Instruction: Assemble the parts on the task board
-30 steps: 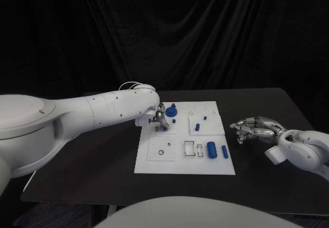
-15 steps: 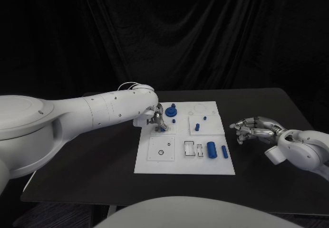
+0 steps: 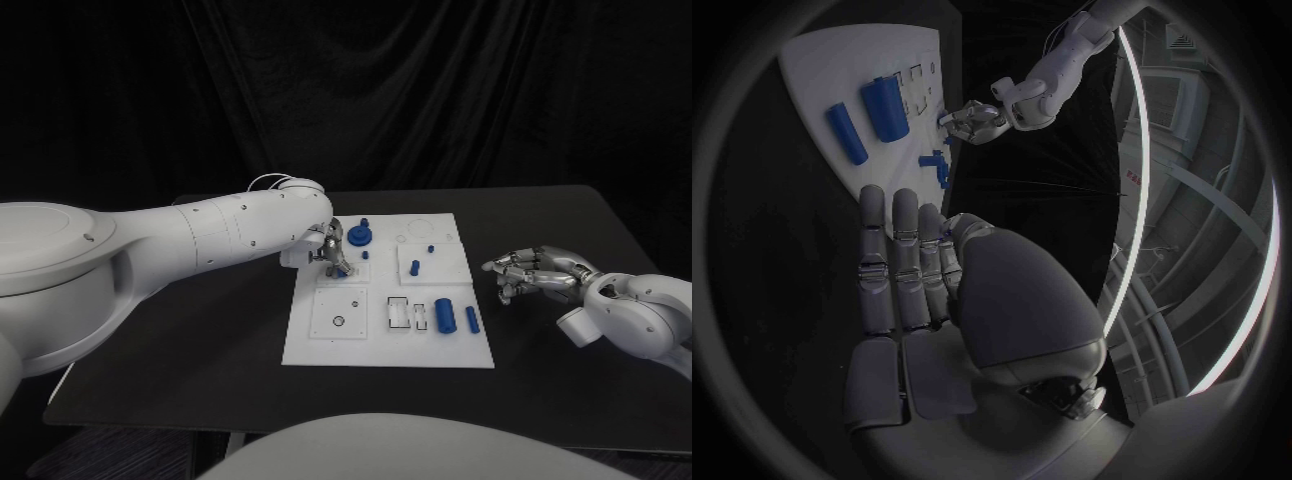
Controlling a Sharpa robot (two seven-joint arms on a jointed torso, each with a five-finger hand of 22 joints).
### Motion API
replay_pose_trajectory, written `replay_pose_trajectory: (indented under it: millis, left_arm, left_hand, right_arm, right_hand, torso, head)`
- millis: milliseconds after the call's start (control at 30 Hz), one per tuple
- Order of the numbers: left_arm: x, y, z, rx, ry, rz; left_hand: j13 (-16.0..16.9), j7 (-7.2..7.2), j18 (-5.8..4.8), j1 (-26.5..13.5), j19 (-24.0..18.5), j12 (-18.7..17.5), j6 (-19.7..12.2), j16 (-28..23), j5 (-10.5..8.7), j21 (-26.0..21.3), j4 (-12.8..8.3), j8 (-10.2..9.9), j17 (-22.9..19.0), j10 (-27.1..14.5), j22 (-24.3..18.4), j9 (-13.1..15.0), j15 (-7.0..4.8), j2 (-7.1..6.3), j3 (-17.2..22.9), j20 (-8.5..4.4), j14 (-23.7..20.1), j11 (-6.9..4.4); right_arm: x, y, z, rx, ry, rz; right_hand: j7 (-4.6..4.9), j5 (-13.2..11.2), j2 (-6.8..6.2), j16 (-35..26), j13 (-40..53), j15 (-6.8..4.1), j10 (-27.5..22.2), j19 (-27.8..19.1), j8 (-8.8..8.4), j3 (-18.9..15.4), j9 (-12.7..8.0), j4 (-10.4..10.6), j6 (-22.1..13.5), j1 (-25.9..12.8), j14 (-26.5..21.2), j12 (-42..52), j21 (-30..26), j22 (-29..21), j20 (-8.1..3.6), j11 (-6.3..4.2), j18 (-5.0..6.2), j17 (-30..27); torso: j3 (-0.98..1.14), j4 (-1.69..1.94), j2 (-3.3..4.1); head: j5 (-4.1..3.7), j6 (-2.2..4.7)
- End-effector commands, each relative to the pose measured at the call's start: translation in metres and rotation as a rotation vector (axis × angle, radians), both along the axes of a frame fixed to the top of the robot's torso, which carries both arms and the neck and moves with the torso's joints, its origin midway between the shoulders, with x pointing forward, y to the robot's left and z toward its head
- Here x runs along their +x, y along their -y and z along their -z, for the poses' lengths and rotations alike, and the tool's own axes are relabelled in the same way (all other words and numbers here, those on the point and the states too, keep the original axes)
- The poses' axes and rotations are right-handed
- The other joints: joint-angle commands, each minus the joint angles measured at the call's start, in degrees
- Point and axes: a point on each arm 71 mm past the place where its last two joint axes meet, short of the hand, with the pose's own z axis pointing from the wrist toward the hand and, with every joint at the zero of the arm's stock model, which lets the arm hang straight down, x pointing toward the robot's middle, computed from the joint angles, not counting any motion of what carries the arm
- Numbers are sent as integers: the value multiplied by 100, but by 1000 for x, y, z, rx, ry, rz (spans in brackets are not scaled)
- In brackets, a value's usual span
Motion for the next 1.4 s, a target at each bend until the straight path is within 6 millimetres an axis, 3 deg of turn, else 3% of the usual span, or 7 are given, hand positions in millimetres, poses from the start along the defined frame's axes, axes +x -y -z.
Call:
replay_pose_trajectory:
  millis: [33,333,467,600,967,1167,1400]
  left_arm:
    - [-1,1,3,-7,-1,-6]
    - [0,1,5,-19,27,-29]
    - [1,1,6,-21,35,-38]
    - [1,0,7,-22,44,-47]
    - [2,-1,10,-21,48,-59]
    - [1,-2,12,-20,48,-64]
    - [1,-5,14,-18,47,-71]
  left_hand:
    - [1495,12,78,18,-49,-3,-35,15,-23,-30,5,-32,1510,595,996,-9,32,-39,38,-3,587,34]
    - [1495,23,82,0,-62,-3,-37,15,-111,-49,19,-43,1510,595,991,-12,42,-35,81,6,587,44]
    - [1495,41,86,-58,-76,-3,-58,15,-312,-71,24,-62,1510,595,986,-16,58,-44,125,22,587,62]
    - [1495,74,91,-202,-89,-3,-91,15,-757,-94,31,-99,1510,595,980,-27,85,-31,139,46,587,92]
    - [1495,124,114,-413,-154,-3,-170,15,-1027,-199,33,-156,1510,595,949,-44,126,-22,85,83,587,139]
    - [1495,185,119,-754,-172,-3,-242,15,-1651,-226,40,-213,1510,595,942,-62,174,19,-70,128,587,194]
    - [1495,226,131,-984,-203,-3,-332,15,-1885,-273,43,-276,1510,595,928,-85,211,78,-198,164,587,233]
  right_arm:
    - [-2,-1,2,0,-21,-13]
    - [-2,-1,2,1,-22,-14]
    - [-3,-1,2,0,-25,-15]
    - [-3,-1,3,0,-27,-16]
    - [-4,-1,4,0,-33,-17]
    - [-4,-1,4,0,-35,-19]
    - [-5,-1,5,0,-40,-21]
  right_hand:
    - [5,25,-25,33,-5,-5,-40,-43,30,38,-10,0,-36,48,-53,25,20,5,4,4,90,-5]
    - [6,24,-21,34,-7,-4,-42,-46,32,42,-10,3,-36,47,-56,26,21,7,5,5,89,-8]
    - [7,23,-13,36,-10,-2,-44,-49,34,48,-12,8,-38,44,-59,27,22,10,6,7,89,-12]
    - [10,17,-3,39,-14,1,-46,-54,37,53,-13,19,-41,36,-62,30,23,13,8,10,88,-17]
    - [12,2,3,44,-19,4,-48,-59,41,57,-16,32,-46,24,-66,36,25,18,11,13,87,-23]
    - [15,-49,12,60,-29,11,-52,-71,52,56,-20,64,-55,-15,-72,49,27,24,18,18,87,-38]
    - [15,-62,14,64,-32,12,-53,-73,55,55,-22,69,-57,-24,-73,53,27,26,20,19,87,-42]
  torso:
    - [-1,-2,2]
    - [1,0,0]
    - [0,-1,2]
    - [0,-2,2]
    - [2,0,2]
    - [0,-1,0]
    - [1,0,4]
  head:
    - [-6,0]
    - [-8,0]
    - [-4,0]
    - [4,0]
    - [4,0]
    - [8,0]
    - [14,0]
